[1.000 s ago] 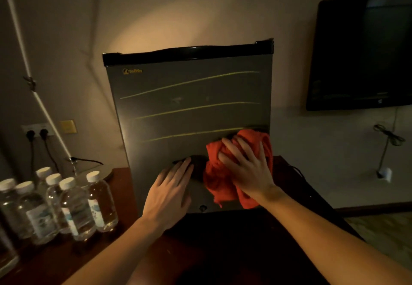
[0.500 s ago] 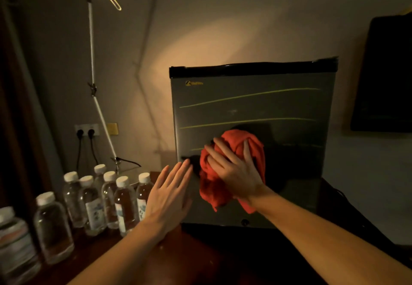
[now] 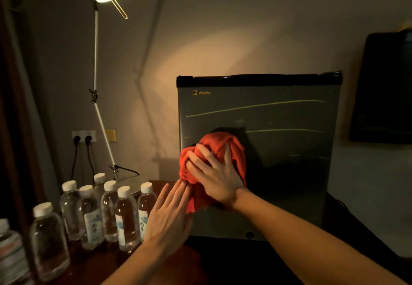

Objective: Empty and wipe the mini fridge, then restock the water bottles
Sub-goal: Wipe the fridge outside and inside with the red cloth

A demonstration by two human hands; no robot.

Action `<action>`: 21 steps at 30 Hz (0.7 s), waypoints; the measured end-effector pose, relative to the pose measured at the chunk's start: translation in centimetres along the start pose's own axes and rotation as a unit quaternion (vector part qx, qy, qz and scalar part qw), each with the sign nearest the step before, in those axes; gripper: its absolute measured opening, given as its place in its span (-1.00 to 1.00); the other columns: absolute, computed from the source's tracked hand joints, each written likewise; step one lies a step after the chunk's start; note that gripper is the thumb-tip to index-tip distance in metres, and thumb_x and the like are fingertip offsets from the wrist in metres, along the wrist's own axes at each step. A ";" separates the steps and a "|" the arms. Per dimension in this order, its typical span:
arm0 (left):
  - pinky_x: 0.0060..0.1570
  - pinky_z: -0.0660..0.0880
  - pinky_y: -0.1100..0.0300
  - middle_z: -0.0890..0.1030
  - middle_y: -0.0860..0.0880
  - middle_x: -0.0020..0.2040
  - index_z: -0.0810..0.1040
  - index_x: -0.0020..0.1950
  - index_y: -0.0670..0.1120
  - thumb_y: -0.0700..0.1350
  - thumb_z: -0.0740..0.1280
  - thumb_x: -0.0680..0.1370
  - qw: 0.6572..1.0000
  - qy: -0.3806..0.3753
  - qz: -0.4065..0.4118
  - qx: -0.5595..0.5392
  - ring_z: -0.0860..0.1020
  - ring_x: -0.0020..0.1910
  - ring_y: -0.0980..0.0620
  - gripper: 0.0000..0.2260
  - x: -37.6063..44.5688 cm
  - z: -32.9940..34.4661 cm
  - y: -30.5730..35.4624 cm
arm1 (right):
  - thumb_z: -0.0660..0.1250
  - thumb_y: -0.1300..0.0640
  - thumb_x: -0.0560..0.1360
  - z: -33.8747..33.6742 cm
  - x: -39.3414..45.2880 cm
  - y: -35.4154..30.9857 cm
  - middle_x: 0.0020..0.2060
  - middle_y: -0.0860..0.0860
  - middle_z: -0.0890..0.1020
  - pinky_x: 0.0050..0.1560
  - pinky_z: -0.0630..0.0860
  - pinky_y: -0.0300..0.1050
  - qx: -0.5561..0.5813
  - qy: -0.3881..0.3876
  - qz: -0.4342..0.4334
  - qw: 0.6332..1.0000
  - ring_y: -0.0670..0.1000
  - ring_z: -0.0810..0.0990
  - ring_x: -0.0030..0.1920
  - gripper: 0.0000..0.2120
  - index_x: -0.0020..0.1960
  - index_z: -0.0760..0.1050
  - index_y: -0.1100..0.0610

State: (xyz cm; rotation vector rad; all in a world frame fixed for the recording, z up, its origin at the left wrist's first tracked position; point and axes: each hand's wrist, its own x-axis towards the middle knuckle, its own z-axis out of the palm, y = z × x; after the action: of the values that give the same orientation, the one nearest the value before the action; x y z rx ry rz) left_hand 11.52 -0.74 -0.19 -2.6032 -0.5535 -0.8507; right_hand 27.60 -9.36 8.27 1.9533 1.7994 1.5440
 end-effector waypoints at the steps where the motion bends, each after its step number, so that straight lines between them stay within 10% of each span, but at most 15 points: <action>1: 0.44 0.16 -0.07 0.33 -0.12 0.51 0.32 0.52 -0.16 0.09 0.20 0.45 1.000 0.000 0.007 0.004 0.27 0.51 -0.04 -0.34 -0.3 0.0 0.0 | 0.21 0.07 0.42 0.1 0.2 0.3 0.36 -0.08 0.45 0.22 0.11 0.58 -0.011 -0.002 0.009 1.000 0.13 0.16 0.51 -0.55 0.31 0.48 -0.05; 2: 0.45 0.14 -0.07 0.29 -0.11 0.53 0.28 0.53 -0.15 0.09 0.20 0.45 1.000 0.003 0.011 0.007 0.26 0.52 -0.05 -0.32 -0.5 -0.1 -0.1 | 0.30 -0.02 0.40 -0.2 0.3 0.7 0.21 -0.17 0.53 0.06 0.27 0.61 -0.029 0.000 0.049 0.998 0.11 0.10 0.52 -0.67 0.16 0.56 -0.12; 3: 0.46 0.13 -0.06 0.24 -0.10 0.54 0.24 0.55 -0.15 0.09 0.21 0.45 1.000 0.009 0.008 0.011 0.24 0.53 -0.05 -0.31 -0.4 -0.2 -0.3 | 0.37 -0.16 0.34 -0.7 0.4 1.0 -0.02 -0.27 0.58 0.43 -0.09 0.33 -0.046 0.029 0.109 0.993 0.07 0.01 0.54 -0.82 -0.06 0.58 -0.19; 4: 0.46 0.12 -0.06 0.20 -0.10 0.56 0.20 0.56 -0.15 0.09 0.22 0.46 1.000 0.013 -0.001 0.014 0.21 0.54 -0.04 -0.29 -0.2 -0.3 -0.4 | 0.40 -0.25 0.30 -1.4 0.7 1.2 -0.15 -0.29 0.56 -0.70 0.14 -0.44 -0.048 0.049 0.152 0.986 0.05 -0.01 0.54 -0.83 -0.20 0.56 -0.20; 5: 0.47 0.12 -0.05 0.17 -0.10 0.57 0.18 0.57 -0.15 0.10 0.23 0.47 1.000 0.017 -0.013 0.014 0.18 0.55 -0.04 -0.28 0.1 -0.6 -0.5 | 0.40 -0.19 0.34 -1.8 1.3 1.4 -0.06 -0.26 0.59 -0.24 0.51 0.40 -0.037 0.069 0.146 0.986 0.05 0.07 0.51 -0.86 -0.14 0.59 -0.18; 6: 0.47 0.13 -0.06 0.16 -0.10 0.57 0.17 0.58 -0.15 0.10 0.23 0.48 0.999 0.023 -0.022 0.012 0.17 0.55 -0.03 -0.29 0.5 -0.8 -0.6 | 0.34 -0.02 0.43 -2.2 2.2 1.5 0.14 -0.16 0.57 0.03 0.42 0.50 -0.004 0.079 0.107 0.991 0.08 0.17 0.48 -0.80 0.05 0.60 -0.11; 9: 0.47 0.16 -0.08 0.24 -0.12 0.55 0.20 0.56 -0.17 0.10 0.17 0.50 0.999 0.026 -0.016 0.011 0.20 0.54 -0.05 -0.32 1.6 -1.0 -0.4 | 0.11 0.20 0.49 -3.4 3.8 1.3 0.39 0.02 0.40 0.31 0.12 0.50 0.051 0.095 0.093 0.990 0.14 0.24 0.47 -0.59 0.30 0.48 0.04; 21: 0.48 0.10 -0.02 0.21 -0.07 0.58 0.26 0.55 -0.13 0.04 0.22 0.43 0.995 0.031 0.086 -0.029 0.24 0.52 -0.05 -0.31 4.8 0.6 7.3 | 0.28 -0.02 0.46 -0.5 -10.2 12.5 0.40 0.04 0.44 0.23 0.27 0.47 0.008 0.091 0.185 0.978 0.15 0.32 0.42 -0.61 0.28 0.51 -0.03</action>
State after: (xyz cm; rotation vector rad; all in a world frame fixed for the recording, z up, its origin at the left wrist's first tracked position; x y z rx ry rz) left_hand 18.76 -5.53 0.91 -2.6199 -0.2853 -0.8998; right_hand 38.02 -21.48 10.30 2.3285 1.5706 1.8738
